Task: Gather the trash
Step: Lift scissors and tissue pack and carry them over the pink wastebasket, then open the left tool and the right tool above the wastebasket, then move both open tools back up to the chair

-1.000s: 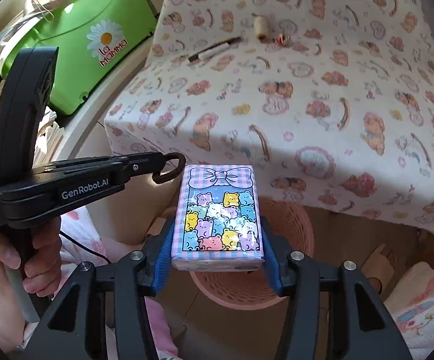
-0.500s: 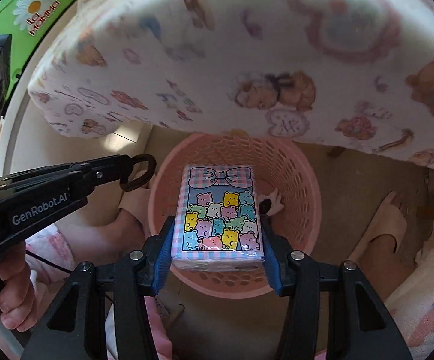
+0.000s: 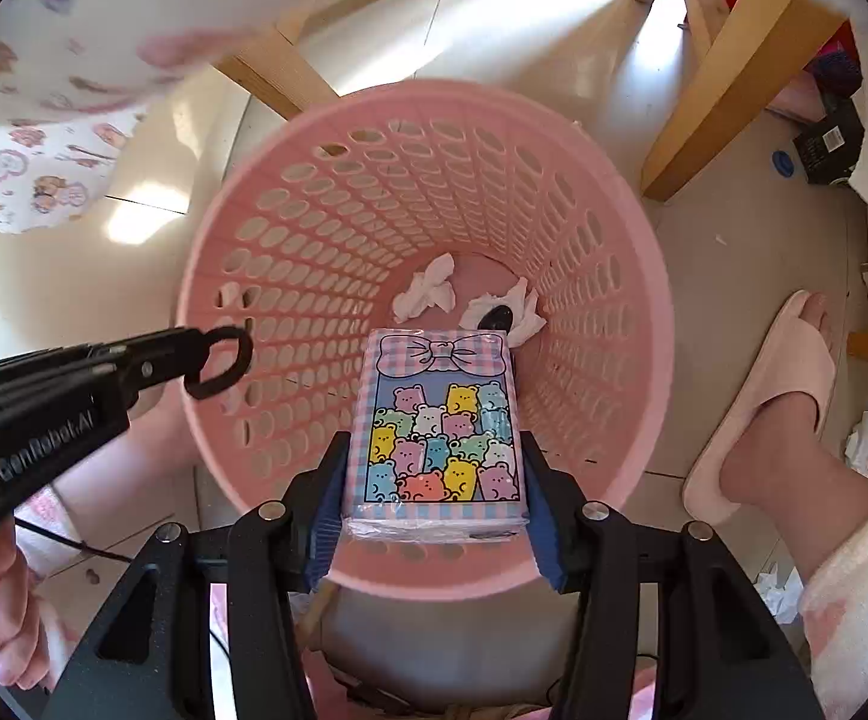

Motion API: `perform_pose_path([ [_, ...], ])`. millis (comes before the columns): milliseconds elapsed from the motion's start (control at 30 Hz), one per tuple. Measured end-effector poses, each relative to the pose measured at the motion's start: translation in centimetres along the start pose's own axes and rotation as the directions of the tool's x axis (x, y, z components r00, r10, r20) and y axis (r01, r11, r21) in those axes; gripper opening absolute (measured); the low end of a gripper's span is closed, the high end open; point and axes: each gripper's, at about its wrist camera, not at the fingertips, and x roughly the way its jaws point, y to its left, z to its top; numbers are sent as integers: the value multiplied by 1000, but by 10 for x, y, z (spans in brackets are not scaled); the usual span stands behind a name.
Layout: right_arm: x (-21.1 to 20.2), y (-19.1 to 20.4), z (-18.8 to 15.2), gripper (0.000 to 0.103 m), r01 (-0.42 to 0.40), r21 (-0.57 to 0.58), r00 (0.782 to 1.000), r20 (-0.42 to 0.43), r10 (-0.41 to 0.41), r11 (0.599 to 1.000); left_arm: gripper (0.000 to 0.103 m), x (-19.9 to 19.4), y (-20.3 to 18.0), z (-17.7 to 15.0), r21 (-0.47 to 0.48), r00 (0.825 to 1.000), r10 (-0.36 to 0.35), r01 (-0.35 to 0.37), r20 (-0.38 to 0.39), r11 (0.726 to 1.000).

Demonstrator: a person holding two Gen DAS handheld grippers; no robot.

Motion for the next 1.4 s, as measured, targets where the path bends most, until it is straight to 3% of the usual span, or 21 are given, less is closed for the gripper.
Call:
perform_pose_path([
  [233,28,-10,0,55,43,12,999,-26,-43,999,7,7,5,-4,-10,1000,-5,5,-22,1000],
  [333,38,-17,0,55,55,35,998,-41,-54,998,30,7,7,-4,-18,1000,-1,0,-17,1000],
  [467,41,-20,-1,56,78,26,996,-38,-77,997,36,4,9,-3,-27,1000,-1,1,-15,1000],
  [633,21,-6,-2,69,179,-54,981,82,-174,982,42,-26,6,-4,-27,998,-16,18,53,999],
  [733,12,3,-4,71,274,-105,955,145,-257,956,45,-51,4,-3,-5,992,-7,7,126,1000],
  [900,-24,15,1,71,238,-110,957,196,-214,965,47,-88,7,-9,7,977,7,-9,214,1000],
  [1000,-61,14,-2,71,129,-75,967,231,-109,989,48,-111,15,-14,-8,964,-26,29,264,1000],
  [1100,-96,15,-6,71,70,-82,959,278,-45,994,48,-134,23,-16,-22,944,-48,58,325,998],
  [1167,-122,19,-9,71,65,-102,938,346,-26,993,49,-152,26,-18,-32,924,-26,41,381,999],
  [1233,-147,24,-13,71,83,-117,901,433,-25,990,52,-167,31,-21,-44,901,-6,28,434,999],
  [1333,-187,30,-24,71,114,-139,806,592,-10,984,53,-186,42,-26,-78,859,18,26,511,997],
  [1400,-212,33,-32,71,129,-153,730,683,11,980,53,-200,47,-30,-114,820,51,17,570,993],
])
